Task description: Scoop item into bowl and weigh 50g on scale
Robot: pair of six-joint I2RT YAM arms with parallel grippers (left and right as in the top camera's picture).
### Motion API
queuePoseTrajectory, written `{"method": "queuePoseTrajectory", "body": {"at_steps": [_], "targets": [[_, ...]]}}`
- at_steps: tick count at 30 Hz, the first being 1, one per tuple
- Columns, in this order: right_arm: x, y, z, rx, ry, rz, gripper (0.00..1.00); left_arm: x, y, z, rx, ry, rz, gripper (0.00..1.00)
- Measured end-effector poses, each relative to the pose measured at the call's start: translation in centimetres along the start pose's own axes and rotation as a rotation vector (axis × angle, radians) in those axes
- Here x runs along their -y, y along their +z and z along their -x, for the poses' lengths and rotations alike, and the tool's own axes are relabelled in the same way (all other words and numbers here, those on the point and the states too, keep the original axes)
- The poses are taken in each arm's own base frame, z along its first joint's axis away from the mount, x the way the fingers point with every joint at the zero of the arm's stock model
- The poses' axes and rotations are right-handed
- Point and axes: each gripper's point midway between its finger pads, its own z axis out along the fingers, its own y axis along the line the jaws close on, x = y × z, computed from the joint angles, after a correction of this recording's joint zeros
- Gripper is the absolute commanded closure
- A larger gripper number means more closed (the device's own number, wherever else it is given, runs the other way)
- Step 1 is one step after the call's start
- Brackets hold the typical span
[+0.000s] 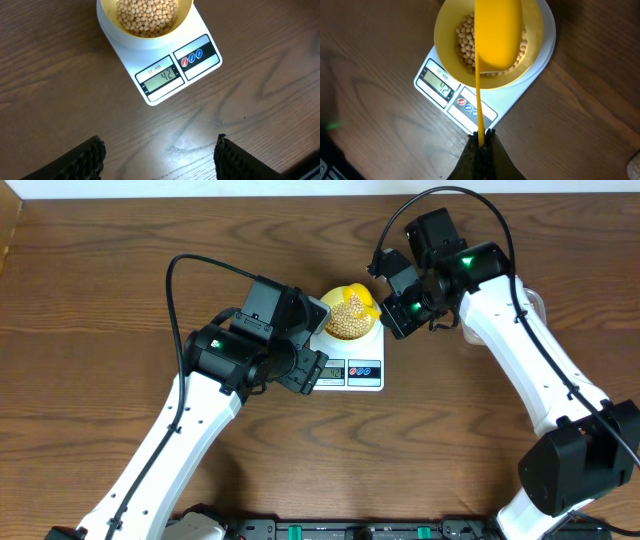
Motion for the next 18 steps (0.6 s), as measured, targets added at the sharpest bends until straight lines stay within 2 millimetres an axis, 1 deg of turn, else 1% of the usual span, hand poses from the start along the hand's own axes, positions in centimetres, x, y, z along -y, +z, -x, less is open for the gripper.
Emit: {"method": "queuePoseTrajectory", "body": {"at_steps": [12,18], "targets": [[0.01,0.00,-0.01,-0.001,-0.004,-0.001,0.99,0.00,0.00,0.00,0.000,0.000,0.000,0.27],[-0.29,0.31,-0.13,-0.018,-0.038,-0.040,0.99,0.00,0.00,0.00,0.000,0.000,0.000,0.27]]}}
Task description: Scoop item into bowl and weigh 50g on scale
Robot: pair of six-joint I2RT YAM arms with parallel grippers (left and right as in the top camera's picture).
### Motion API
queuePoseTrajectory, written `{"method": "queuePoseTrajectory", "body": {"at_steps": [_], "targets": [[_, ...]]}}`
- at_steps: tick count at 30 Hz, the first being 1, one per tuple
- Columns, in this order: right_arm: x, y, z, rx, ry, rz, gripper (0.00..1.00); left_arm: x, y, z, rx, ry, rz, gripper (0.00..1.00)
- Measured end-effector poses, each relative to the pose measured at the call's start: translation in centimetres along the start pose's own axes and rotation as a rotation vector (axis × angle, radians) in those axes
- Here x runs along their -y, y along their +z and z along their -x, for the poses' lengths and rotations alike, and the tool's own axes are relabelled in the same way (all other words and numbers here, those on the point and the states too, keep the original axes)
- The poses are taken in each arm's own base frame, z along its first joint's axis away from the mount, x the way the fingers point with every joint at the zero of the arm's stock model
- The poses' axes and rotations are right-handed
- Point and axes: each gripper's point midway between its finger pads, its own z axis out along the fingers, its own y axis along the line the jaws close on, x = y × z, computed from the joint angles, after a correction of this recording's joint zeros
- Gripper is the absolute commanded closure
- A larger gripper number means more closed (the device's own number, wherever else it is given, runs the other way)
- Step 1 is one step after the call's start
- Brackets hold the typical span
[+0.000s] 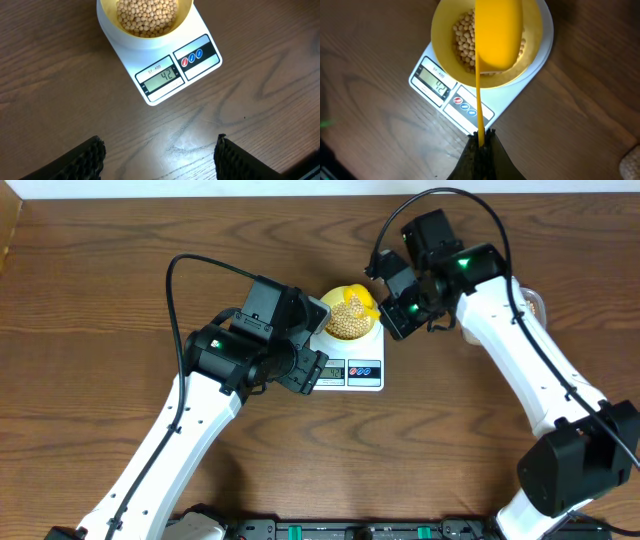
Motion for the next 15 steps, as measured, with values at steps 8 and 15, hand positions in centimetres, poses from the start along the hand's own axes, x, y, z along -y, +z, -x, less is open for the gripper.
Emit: {"method": "queuePoseTrajectory", "body": {"at_steps": [8,15], "targets": [[-0.99,0.37,0.00,-0.016,-0.048,-0.023,0.99,0.00,0.00,0.00,0.000,0.000,0.000,0.27],[-0.85,0.37,-0.02,-0.017,-0.048,-0.030,0.99,0.00,0.00,0.00,0.000,0.000,0.000,0.27]]}}
